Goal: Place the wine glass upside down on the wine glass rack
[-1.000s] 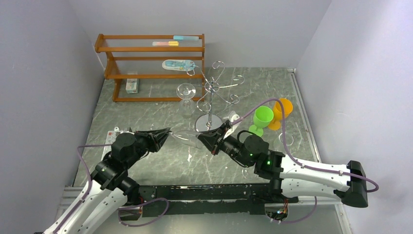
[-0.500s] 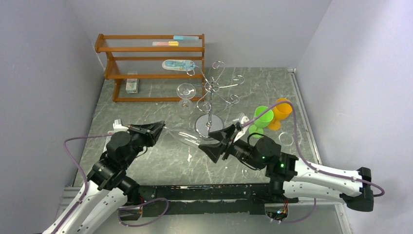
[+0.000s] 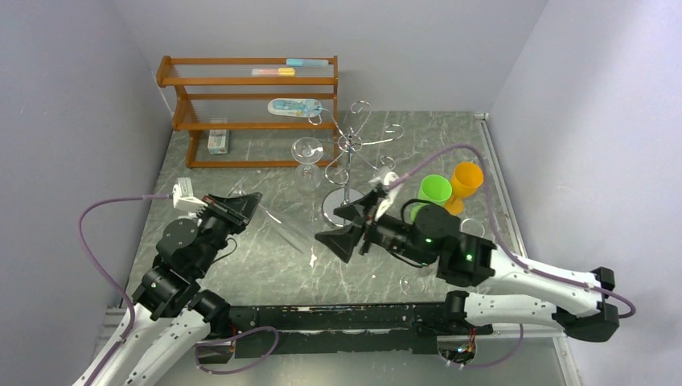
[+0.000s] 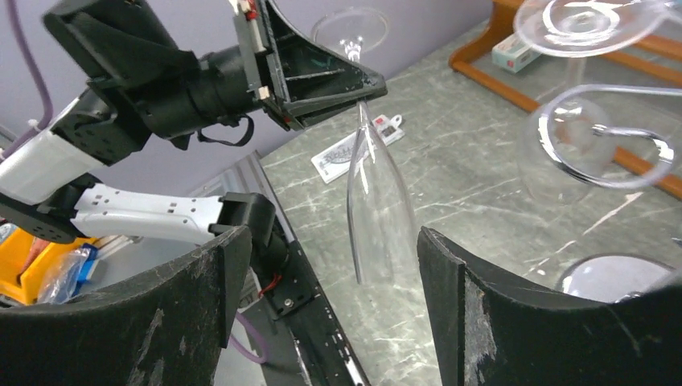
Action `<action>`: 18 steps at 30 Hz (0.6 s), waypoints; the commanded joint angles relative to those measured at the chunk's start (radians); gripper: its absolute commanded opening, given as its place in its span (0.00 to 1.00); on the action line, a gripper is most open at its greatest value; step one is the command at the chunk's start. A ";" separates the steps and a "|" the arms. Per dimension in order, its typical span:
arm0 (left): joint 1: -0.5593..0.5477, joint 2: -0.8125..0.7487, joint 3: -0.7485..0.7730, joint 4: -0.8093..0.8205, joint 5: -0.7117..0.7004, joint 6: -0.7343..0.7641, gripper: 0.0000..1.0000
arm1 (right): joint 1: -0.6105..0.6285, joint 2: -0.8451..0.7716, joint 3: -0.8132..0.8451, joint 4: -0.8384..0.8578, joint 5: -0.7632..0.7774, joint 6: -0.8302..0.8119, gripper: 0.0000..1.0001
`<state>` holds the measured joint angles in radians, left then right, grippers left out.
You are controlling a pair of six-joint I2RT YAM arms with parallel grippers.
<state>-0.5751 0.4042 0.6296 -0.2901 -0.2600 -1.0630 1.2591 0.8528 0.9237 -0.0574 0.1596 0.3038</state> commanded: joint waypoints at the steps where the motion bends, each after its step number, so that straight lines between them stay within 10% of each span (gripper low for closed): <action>1: -0.001 -0.046 -0.008 0.153 0.091 0.305 0.05 | 0.006 0.129 0.078 -0.030 -0.046 0.057 0.78; 18: -0.002 -0.090 0.120 0.221 0.411 0.510 0.05 | 0.006 0.398 0.203 0.203 -0.179 0.154 0.72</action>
<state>-0.5751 0.3122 0.7136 -0.1696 0.0006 -0.5526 1.2591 1.2175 1.0985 0.0513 0.0128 0.4183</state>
